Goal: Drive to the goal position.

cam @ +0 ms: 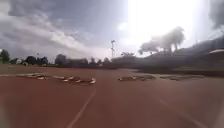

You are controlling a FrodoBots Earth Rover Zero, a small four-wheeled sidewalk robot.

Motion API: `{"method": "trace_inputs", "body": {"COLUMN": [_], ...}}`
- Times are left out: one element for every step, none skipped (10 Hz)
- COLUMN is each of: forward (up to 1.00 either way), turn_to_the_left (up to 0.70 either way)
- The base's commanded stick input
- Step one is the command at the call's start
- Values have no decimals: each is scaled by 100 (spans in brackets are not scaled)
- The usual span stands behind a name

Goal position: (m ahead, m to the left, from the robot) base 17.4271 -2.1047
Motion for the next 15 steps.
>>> {"method": "trace_inputs", "body": {"forward": [70, 70, 70, 70, 70, 70, 70, 70, 70, 70, 70, 70, 70, 70, 70], "turn_to_the_left": [0, 0, 0, 0, 0, 0, 0, 0, 0, 0, 0, 0, 0, 0, 0]}}
